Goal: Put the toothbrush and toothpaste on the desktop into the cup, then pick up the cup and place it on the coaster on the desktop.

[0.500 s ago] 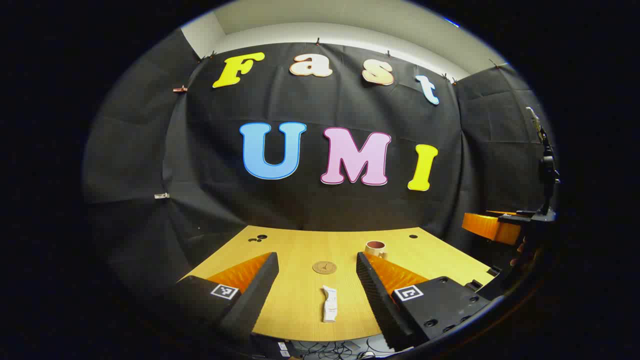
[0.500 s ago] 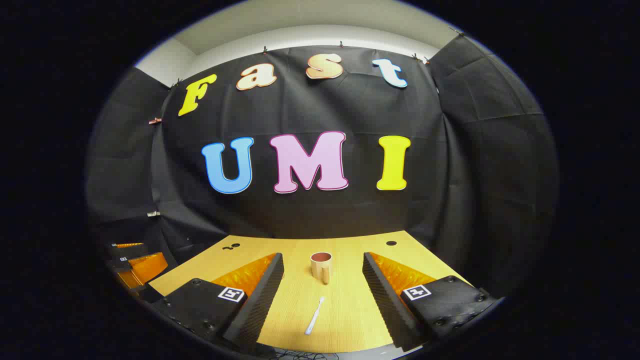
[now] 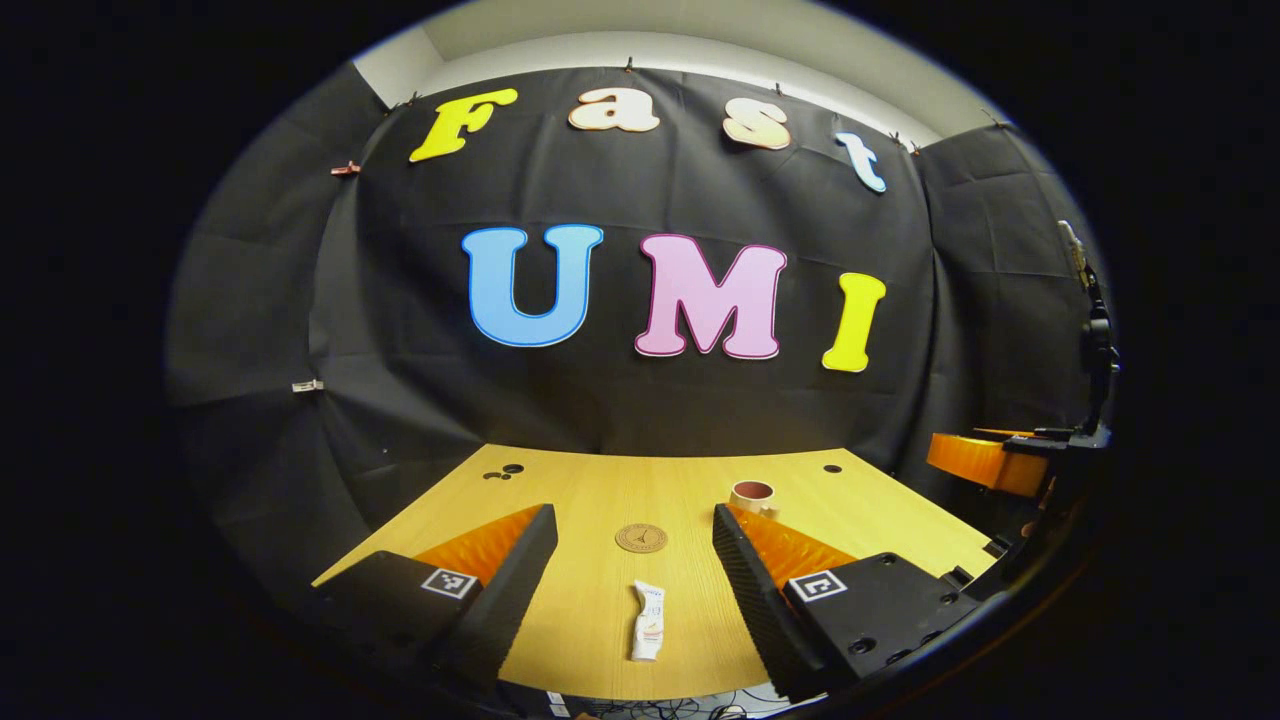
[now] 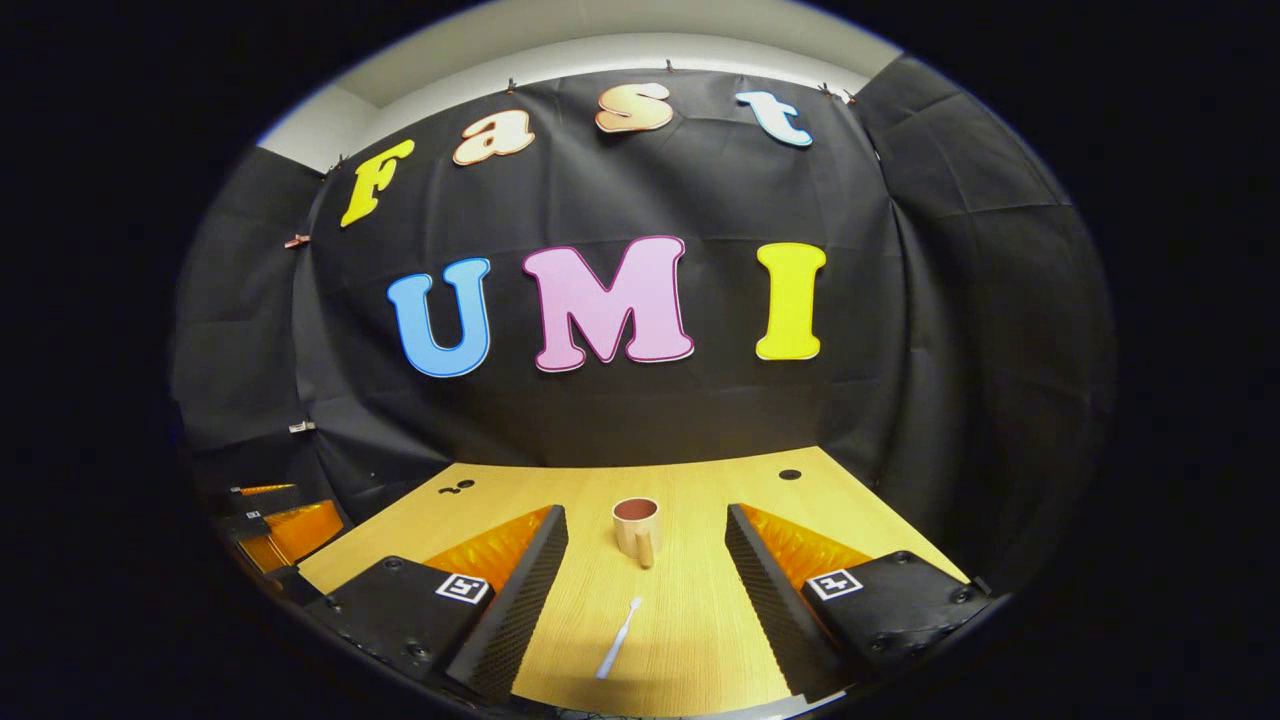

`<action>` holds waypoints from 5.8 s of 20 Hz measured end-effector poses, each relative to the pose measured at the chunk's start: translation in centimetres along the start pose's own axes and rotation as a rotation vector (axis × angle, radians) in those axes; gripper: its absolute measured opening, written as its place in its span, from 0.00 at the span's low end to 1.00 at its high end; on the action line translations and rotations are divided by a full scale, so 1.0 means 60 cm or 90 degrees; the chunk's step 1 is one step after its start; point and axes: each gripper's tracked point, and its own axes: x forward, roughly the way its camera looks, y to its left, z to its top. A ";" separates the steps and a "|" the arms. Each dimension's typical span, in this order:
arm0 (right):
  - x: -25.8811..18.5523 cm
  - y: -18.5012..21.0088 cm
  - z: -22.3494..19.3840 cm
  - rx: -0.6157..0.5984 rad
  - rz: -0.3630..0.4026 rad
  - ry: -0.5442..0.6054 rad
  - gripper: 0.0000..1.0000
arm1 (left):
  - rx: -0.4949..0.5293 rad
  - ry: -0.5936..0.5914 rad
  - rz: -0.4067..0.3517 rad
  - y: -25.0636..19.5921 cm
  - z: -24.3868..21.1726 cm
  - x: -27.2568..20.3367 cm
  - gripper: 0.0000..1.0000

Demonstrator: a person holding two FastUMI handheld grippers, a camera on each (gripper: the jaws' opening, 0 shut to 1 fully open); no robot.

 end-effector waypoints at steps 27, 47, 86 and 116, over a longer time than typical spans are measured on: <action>0.144 -0.134 -0.090 0.005 0.048 0.117 0.98 | 0.016 0.326 0.005 -0.037 -0.363 0.168 0.98; 0.163 -0.092 -0.295 0.075 0.080 0.368 0.98 | 0.075 0.543 -0.067 -0.052 -0.469 0.254 0.51; 0.187 0.021 -0.528 -0.024 -0.100 0.658 0.25 | -0.043 0.480 -0.092 0.046 -0.380 0.153 0.27; 0.207 -0.134 -0.358 0.066 0.090 0.533 0.06 | -0.111 0.167 -0.147 -0.173 -0.057 0.483 0.27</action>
